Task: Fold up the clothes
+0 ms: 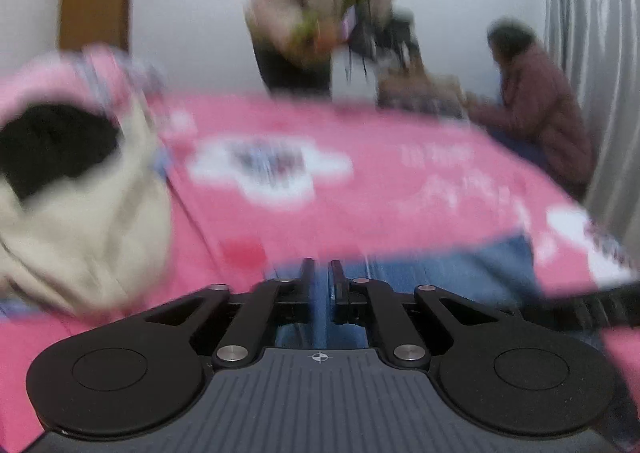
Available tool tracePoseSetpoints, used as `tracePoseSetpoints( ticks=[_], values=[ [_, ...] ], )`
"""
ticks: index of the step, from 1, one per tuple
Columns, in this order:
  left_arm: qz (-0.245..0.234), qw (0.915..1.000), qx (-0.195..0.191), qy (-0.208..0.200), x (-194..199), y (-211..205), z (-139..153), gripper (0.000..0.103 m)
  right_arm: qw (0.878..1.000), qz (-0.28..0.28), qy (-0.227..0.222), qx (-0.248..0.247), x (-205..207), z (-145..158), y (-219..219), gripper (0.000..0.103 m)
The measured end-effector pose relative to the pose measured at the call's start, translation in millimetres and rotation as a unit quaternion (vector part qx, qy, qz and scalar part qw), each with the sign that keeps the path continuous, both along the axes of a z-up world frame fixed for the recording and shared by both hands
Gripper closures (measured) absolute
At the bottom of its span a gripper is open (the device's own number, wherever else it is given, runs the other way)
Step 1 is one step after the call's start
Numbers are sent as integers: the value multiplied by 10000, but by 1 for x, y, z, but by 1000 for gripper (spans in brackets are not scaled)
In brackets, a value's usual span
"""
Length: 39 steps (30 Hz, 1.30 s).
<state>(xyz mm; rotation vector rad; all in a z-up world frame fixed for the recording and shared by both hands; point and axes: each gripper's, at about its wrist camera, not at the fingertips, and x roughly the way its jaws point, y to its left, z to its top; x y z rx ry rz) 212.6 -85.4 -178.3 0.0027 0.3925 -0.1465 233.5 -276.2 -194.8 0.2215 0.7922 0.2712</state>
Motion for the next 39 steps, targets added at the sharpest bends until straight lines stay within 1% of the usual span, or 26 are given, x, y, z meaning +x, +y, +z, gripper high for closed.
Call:
tracePoseSetpoints(
  ticks=[2,4,5,6,8,9,11,13,15,16,18,19,20,21,22,25,26,27,29,30,31,33,35,36,38,39],
  values=[
    [-129,9979,-59,-636,-14,-2,14,92,9994,190,-34,-277,-20,7,-7,44],
    [-348,9979,251,-493,-10,-13,9,87,9991,198,-104,-371,-37,11,-12,43],
    [-656,9962,467,330,7,-22,-6,85,9995,93,-75,-279,-42,12,-20,43],
    [-935,9874,669,1083,22,-31,-20,84,9999,-30,-31,-112,-42,15,-25,43],
    [-895,9885,793,925,19,-33,-21,83,9993,-197,6,322,-39,22,-36,43],
    [-870,9894,740,897,17,-31,-17,82,9985,-196,-60,516,-33,25,-36,43],
    [-864,9897,607,966,18,-27,-19,82,9977,-196,-266,596,-19,32,-34,43],
    [-861,9901,462,1008,20,-22,-19,81,9978,-276,-434,426,-1,38,-33,40],
    [-869,9902,428,1007,21,-21,-21,81,9977,-373,-509,253,20,35,-31,40],
    [-871,9902,428,1000,20,-21,-21,81,9981,-388,-420,221,32,30,-31,39],
    [-888,9903,392,994,21,-19,-21,81,9987,-479,66,137,58,7,-37,37],
    [-900,9903,365,992,21,-19,-21,81,9976,-631,284,-8,68,-7,-43,32],
    [-898,9903,357,995,20,-19,-22,81,9975,-647,283,82,73,-20,-52,32],
    [-906,9903,356,988,21,-20,-22,81,9979,-596,130,240,70,-26,-60,32],
    [-908,9904,363,979,21,-20,-23,81,9979,-603,28,251,67,-27,-62,33],
    [-900,9904,346,987,21,-19,-24,81,9963,-848,-155,-70,55,-15,-55,33],
    [-896,9904,339,992,21,-19,-24,81,9948,-987,-242,-19,51,-8,-57,36],
    [-891,9905,333,997,21,-19,-24,81,9911,-1273,-397,-3,45,1,-62,50],
    [-891,9904,364,990,20,-20,-24,81,9793,-1875,-763,-60,38,20,-74,57],
    [-891,9904,381,984,20,-21,-24,81,9755,-2002,-913,-22,35,30,-81,73],
    [-892,9904,398,977,20,-21,-24,81,9759,-1960,-962,77,36,37,-85,82],
    [-894,9904,406,970,20,-21,-24,81,9847,-1469,-872,342,40,41,-82,88],
    [-897,9905,392,969,20,-20,-24,81,9931,-729,-790,464,45,39,-64,89],
    [-897,9905,388,967,20,-20,-24,81,9956,-521,-661,423,49,32,-56,89],
    [-903,9905,371,971,20,-19,-24,81,9987,-418,-237,148,63,4,-40,93],
    [-907,9904,359,976,21,-19,-24,81,9993,-366,-25,11,69,-10,-32,103]
  ],
)
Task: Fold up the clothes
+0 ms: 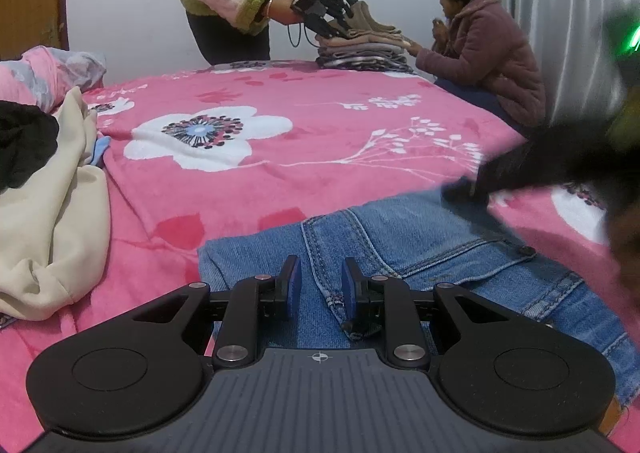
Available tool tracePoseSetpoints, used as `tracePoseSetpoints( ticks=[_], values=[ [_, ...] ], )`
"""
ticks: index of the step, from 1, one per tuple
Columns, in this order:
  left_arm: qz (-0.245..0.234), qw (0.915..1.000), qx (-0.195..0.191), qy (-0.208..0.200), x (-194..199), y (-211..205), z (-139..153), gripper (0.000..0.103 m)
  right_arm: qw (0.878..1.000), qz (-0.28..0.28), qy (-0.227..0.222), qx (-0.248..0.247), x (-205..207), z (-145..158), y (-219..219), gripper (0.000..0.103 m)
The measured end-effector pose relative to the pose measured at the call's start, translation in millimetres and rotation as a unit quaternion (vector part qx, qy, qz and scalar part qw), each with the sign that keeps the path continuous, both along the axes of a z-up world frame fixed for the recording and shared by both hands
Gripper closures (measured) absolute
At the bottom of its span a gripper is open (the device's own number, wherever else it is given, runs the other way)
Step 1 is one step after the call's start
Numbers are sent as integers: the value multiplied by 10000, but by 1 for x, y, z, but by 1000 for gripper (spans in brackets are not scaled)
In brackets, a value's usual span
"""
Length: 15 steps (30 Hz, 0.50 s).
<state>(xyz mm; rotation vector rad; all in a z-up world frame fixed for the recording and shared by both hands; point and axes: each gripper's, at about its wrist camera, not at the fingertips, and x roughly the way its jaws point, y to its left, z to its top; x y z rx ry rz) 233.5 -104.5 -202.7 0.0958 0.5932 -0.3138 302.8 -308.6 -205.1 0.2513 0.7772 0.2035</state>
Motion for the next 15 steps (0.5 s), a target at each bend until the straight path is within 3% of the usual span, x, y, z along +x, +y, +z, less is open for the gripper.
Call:
tracePoseSetpoints(
  ticks=[3,7,9,10,11,12,15],
  values=[
    [-3,10000,4,-14,0,0,0,81,9973,-188,47,709,3,-23,-17,103],
    [-8,10000,8,-25,-2,0,1,81,9976,-127,17,677,6,-14,-23,103],
    [2,10000,13,-25,-2,0,1,80,9978,-578,-186,271,-3,-1,-19,103],
    [5,10000,13,-25,-2,0,1,80,9943,-1001,-345,-136,-11,9,-19,93],
    [2,10000,6,-22,-1,0,0,80,9888,-1337,-474,-459,-16,19,-22,89],
    [0,10000,1,-19,-1,1,0,80,9871,-1447,-517,-447,-19,25,-27,89],
    [-13,10000,25,-32,-1,0,0,80,9919,-1109,-418,453,-22,37,-44,88]
  ],
)
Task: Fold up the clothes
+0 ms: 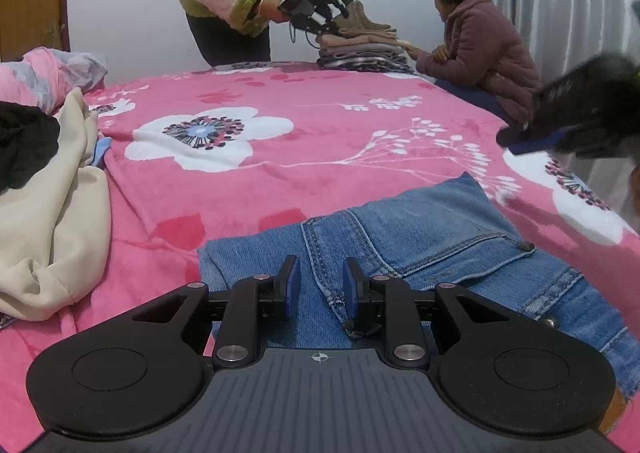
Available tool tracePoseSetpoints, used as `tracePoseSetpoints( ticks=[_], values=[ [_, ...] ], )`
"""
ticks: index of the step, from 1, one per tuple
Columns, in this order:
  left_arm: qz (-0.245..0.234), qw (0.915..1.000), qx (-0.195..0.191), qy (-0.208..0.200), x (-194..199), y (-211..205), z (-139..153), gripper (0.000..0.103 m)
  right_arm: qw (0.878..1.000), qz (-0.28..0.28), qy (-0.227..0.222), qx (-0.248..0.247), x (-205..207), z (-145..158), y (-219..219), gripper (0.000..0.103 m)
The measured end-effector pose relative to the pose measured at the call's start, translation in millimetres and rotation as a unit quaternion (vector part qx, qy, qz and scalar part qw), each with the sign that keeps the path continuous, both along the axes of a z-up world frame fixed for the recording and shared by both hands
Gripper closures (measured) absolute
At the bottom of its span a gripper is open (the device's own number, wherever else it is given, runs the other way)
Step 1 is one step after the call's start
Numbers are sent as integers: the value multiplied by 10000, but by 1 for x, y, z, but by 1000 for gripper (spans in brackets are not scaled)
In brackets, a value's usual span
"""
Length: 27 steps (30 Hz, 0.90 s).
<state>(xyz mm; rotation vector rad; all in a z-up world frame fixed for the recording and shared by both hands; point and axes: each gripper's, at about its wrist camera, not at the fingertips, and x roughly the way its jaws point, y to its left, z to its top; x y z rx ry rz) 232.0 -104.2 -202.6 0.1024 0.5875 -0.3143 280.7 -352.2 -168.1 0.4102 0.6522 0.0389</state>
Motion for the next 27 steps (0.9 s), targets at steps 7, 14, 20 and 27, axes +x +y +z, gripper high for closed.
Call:
tracePoseSetpoints(
  ticks=[7,14,20,27],
  values=[
    [-20,10000,-69,36,1,3,0,80,9887,1107,782,639,14,-44,29,103],
    [-24,9999,-98,34,1,4,0,79,9963,-302,794,156,-7,-44,-26,102],
    [-37,9999,-109,42,3,5,0,79,9905,109,488,1280,-21,-25,-34,91],
    [-47,9998,-155,65,3,7,0,79,9788,1169,824,1469,-15,-44,16,90]
  ],
)
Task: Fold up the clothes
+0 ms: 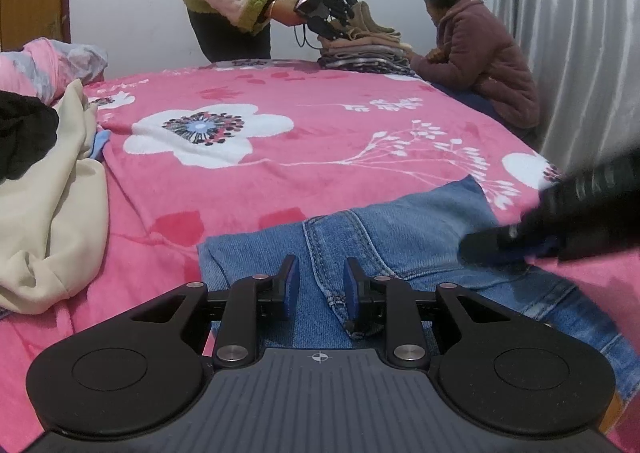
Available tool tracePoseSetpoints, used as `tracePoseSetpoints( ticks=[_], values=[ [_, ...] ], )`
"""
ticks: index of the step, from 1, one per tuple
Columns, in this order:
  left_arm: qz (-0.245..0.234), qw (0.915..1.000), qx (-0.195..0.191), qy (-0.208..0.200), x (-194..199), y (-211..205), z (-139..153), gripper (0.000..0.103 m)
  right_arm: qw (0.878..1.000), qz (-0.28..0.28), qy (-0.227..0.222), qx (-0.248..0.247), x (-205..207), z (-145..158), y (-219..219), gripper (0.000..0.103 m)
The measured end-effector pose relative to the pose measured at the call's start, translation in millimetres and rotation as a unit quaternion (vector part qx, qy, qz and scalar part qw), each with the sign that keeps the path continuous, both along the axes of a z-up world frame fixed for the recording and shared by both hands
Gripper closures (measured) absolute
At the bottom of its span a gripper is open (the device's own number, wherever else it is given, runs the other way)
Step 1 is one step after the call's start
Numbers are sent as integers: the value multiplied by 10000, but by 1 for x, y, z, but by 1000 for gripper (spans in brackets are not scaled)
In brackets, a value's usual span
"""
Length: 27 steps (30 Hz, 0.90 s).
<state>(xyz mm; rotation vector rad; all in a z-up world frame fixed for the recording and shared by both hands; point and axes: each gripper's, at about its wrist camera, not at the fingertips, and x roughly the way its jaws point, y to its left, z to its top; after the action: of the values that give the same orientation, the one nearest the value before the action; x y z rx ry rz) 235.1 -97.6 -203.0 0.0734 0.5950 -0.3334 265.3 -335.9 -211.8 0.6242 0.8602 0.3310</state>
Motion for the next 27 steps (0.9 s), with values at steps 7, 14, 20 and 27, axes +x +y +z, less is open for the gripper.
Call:
tracePoseSetpoints(
  ticks=[7,14,20,27],
  values=[
    [-30,10000,21,-11,-2,0,1,78,9992,-43,96,-396,-63,9,-23,66],
    [-7,10000,21,6,0,1,1,78,9977,59,-305,-597,-81,52,-19,71],
    [-3,10000,-54,27,1,3,1,78,9833,966,-371,-1500,-73,33,40,74],
    [0,10000,15,23,-1,0,3,77,9725,1148,-239,-2013,-120,21,39,75]
  ],
)
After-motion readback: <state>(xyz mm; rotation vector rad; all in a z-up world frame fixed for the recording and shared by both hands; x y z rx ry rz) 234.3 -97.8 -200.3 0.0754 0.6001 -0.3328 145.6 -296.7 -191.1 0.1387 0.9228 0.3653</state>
